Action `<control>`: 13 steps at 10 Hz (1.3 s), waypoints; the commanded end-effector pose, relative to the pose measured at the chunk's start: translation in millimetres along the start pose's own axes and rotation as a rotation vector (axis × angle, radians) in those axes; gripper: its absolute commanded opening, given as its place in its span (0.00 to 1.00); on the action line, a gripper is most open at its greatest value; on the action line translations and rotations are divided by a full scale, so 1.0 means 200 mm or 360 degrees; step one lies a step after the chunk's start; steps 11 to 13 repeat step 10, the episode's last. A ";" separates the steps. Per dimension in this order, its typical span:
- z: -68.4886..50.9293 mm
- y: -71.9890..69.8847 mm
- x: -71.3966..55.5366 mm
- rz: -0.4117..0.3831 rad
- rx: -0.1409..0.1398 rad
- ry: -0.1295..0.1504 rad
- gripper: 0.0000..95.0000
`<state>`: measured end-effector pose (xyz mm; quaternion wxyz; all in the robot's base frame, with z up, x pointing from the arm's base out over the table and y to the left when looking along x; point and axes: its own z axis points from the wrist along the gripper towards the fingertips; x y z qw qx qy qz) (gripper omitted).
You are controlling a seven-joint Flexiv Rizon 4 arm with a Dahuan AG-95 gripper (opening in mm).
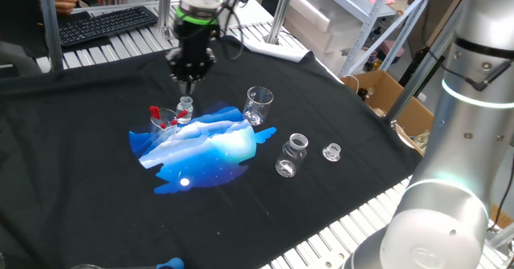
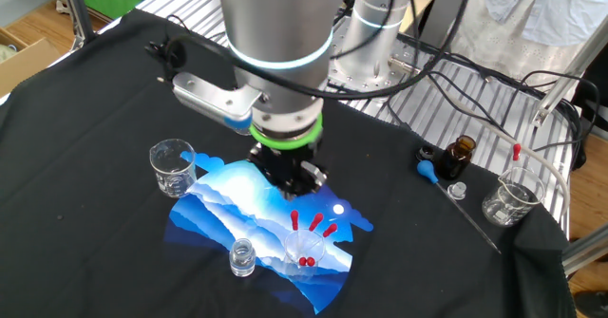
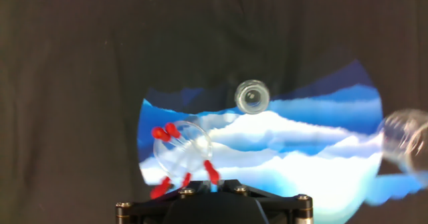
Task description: Transfer liquid using a dropper
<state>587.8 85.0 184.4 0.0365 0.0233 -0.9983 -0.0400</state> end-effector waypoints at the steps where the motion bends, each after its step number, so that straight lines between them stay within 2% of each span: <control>1: -0.01 -0.08 0.03 -0.0207 0.0050 -0.0082 0.00; 2: -0.01 -0.08 0.03 -0.0234 0.0116 -0.0106 0.00; 3: -0.01 -0.08 0.03 -0.0244 0.0125 -0.0111 0.00; 6: 0.00 -0.08 0.03 -0.0313 0.0120 -0.0102 0.00; 9: 0.00 -0.08 0.03 -0.0310 0.0137 -0.0100 0.00; 13: 0.00 -0.08 0.03 -0.0305 0.0136 -0.0096 0.00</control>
